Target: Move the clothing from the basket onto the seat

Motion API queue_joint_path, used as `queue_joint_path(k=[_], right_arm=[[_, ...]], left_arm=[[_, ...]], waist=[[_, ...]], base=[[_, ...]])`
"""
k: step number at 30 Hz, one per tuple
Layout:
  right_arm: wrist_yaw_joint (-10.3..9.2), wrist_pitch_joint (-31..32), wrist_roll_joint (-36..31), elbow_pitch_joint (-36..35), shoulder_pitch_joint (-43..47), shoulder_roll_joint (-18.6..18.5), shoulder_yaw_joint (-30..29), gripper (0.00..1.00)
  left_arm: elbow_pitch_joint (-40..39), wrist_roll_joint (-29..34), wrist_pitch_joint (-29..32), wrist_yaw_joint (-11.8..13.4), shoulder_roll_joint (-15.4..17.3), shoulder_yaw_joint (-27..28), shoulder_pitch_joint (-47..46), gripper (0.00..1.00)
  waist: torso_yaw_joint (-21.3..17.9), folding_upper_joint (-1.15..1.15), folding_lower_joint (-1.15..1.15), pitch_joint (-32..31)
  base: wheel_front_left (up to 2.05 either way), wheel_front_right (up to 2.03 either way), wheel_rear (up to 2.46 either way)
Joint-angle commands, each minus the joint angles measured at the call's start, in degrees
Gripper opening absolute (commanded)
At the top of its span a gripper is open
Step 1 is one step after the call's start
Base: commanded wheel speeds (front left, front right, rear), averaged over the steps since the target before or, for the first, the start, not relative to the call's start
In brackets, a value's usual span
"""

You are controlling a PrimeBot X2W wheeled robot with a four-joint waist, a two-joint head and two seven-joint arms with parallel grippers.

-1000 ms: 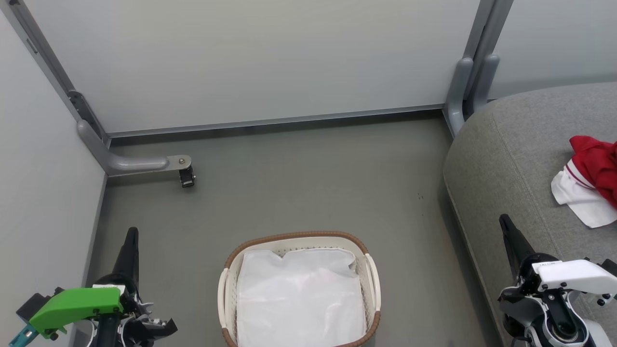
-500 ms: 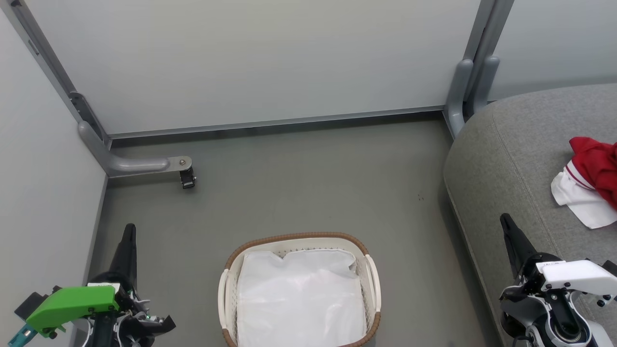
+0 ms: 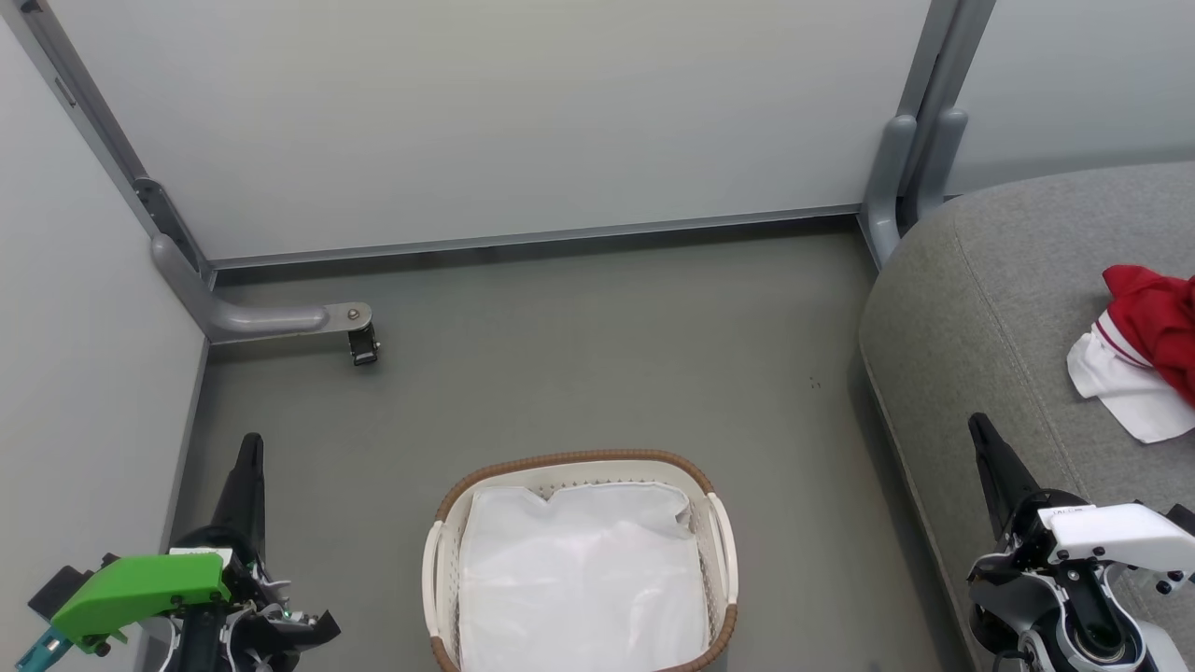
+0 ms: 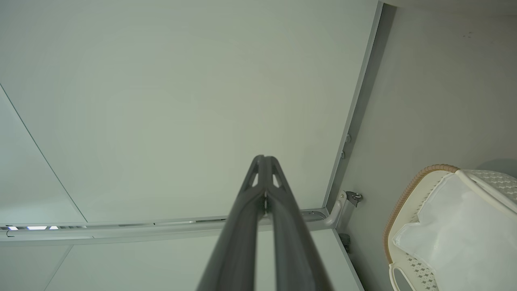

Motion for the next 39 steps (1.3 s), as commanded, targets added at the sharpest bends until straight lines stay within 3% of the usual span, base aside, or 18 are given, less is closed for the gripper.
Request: queue_joint_path(k=[1, 39], right_arm=[[-0.04, 0.18, 0.23, -0.2, 0.63, -0.34, -0.11, 0.0], [-0.04, 0.18, 0.24, -0.19, 0.63, -0.34, -0.1, 0.0]], left_arm=[[-0.09, -0.18, 0.24, -0.26, 0.33, 0.13, -0.58, 0.0], [-0.1, -0.18, 0.24, -0.26, 0.33, 0.12, -0.58, 0.0]], waist=[[0.0, 0.0, 0.0, 0.0], [0.0, 0.0, 0.0, 0.0]], base=[[0.0, 0.0, 0.0], [0.0, 0.0, 0.0]])
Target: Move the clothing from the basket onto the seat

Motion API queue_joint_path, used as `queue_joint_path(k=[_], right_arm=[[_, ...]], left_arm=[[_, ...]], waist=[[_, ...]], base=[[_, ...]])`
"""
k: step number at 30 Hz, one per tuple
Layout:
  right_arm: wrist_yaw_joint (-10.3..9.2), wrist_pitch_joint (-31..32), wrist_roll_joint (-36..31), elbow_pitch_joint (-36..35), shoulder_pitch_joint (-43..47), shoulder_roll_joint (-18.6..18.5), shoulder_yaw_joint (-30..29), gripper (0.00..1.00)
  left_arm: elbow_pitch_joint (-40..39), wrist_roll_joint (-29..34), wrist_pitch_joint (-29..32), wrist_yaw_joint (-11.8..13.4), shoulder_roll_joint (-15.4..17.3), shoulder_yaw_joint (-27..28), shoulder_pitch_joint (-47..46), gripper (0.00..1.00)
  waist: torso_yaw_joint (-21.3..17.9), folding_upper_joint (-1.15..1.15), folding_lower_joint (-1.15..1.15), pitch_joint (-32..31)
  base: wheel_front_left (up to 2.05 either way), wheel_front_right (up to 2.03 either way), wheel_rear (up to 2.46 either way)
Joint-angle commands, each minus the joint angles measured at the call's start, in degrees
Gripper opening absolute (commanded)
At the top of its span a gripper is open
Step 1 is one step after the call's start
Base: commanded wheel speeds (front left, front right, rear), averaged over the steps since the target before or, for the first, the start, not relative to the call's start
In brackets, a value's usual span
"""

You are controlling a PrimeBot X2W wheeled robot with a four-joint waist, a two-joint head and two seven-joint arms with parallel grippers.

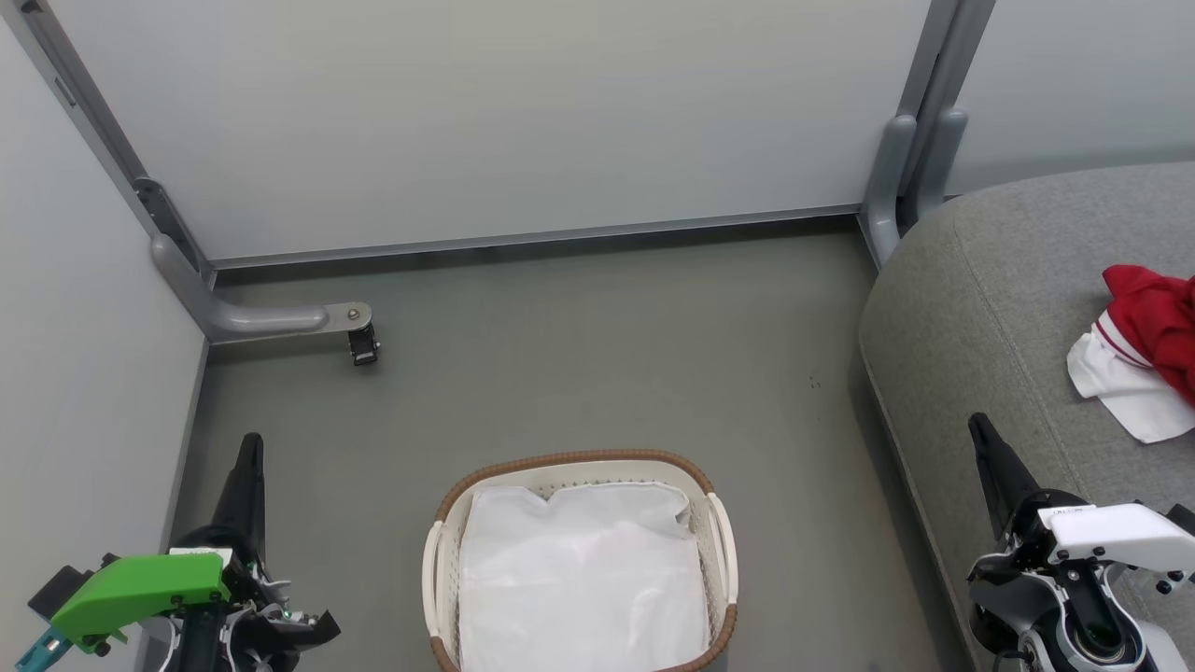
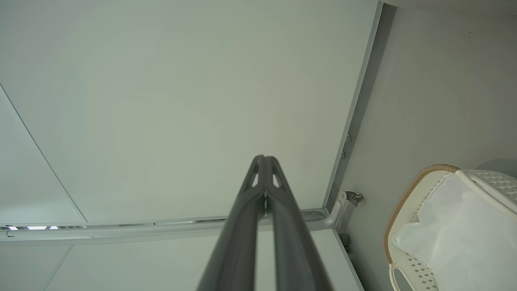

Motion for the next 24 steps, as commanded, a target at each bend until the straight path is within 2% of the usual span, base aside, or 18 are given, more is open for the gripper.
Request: queue_joint_path(k=[1, 24], right_arm=[[-0.04, 0.18, 0.24, -0.17, 0.63, -0.34, -0.1, 0.0], [-0.04, 0.17, 0.24, -0.17, 0.64, -0.34, -0.1, 0.0]], left_arm=[[-0.1, -0.18, 0.24, -0.26, 0.33, 0.12, -0.58, 0.0], [-0.1, -0.18, 0.23, -0.26, 0.33, 0.12, -0.58, 0.0]], waist=[[0.0, 0.0, 0.0, 0.0], [0.0, 0.0, 0.0, 0.0]], base=[[0.0, 0.0, 0.0], [0.0, 0.0, 0.0]])
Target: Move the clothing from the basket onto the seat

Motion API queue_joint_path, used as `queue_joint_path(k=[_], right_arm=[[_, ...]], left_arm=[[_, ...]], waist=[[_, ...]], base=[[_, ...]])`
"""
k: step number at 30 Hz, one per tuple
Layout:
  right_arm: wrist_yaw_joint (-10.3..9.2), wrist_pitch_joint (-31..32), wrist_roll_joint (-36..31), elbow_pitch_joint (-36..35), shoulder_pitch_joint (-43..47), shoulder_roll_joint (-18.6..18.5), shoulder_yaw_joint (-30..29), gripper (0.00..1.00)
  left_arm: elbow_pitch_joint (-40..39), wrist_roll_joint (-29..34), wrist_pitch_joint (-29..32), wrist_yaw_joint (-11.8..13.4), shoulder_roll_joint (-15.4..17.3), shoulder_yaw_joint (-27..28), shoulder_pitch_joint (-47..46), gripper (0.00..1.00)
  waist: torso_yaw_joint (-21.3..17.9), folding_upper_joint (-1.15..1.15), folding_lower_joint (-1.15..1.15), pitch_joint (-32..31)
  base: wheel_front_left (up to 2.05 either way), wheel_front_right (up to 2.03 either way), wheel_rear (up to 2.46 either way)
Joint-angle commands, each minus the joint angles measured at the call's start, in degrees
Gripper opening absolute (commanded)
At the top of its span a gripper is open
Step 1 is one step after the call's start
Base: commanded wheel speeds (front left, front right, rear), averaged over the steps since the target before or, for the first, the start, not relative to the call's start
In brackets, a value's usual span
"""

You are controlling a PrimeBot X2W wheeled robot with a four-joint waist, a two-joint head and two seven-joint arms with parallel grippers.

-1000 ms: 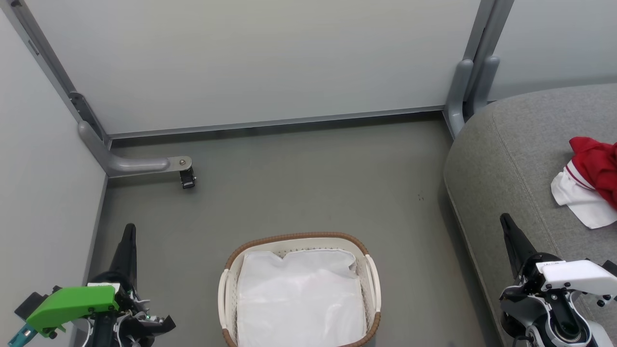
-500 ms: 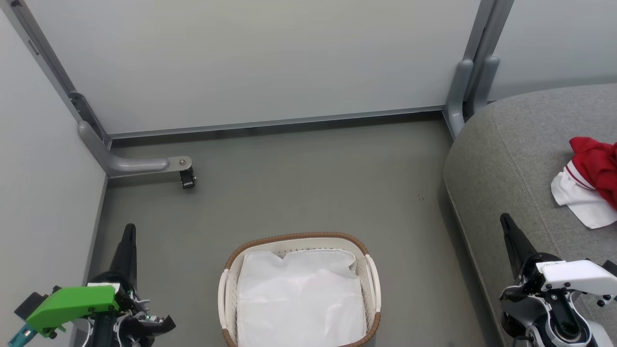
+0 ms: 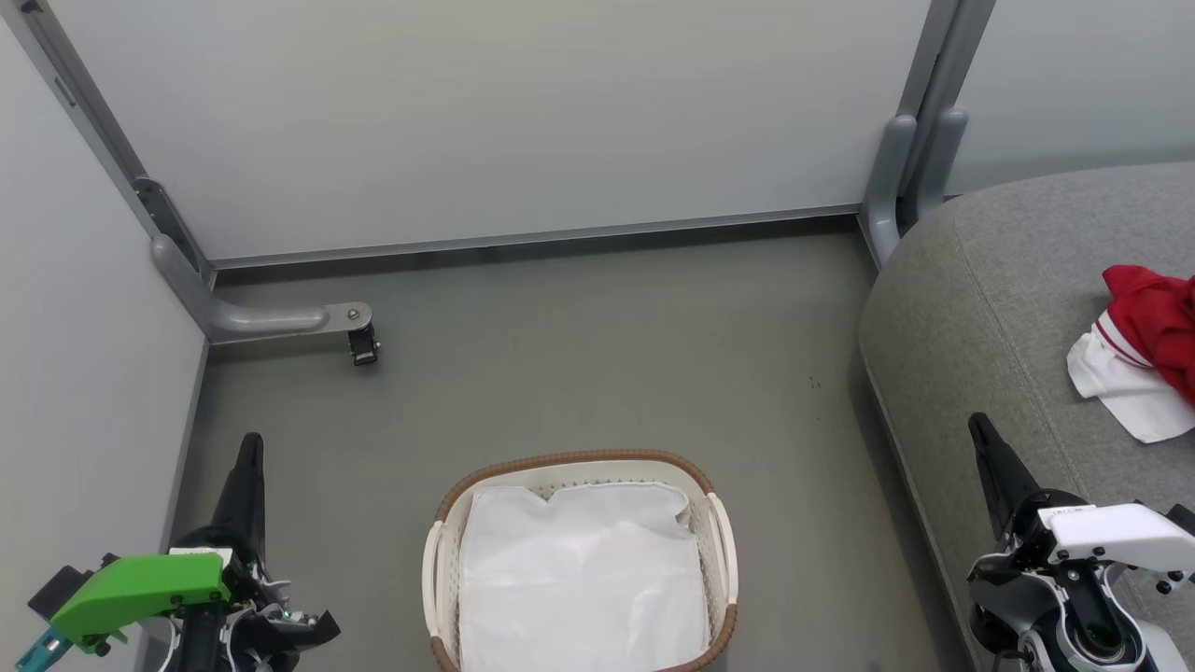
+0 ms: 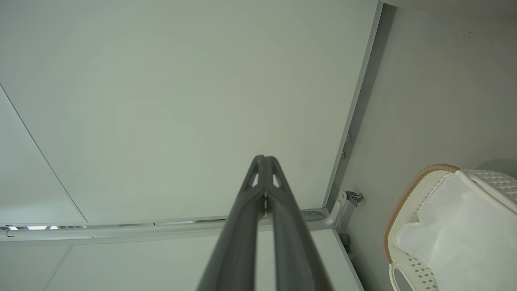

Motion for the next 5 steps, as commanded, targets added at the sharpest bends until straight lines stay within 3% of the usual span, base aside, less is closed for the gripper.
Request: queue_joint_path(k=[1, 5], right_arm=[[-0.04, 0.17, 0.24, -0.17, 0.64, -0.34, -0.1, 0.0], [-0.04, 0.17, 0.24, -0.17, 0.64, -0.34, -0.1, 0.0]], left_arm=[[-0.09, -0.18, 0.23, -0.26, 0.33, 0.12, -0.58, 0.0], [-0.09, -0.18, 0.23, -0.26, 0.33, 0.12, -0.58, 0.0]], waist=[[0.0, 0.0, 0.0, 0.0], [0.0, 0.0, 0.0, 0.0]], base=[[0.0, 0.0, 0.0], [0.0, 0.0, 0.0]])
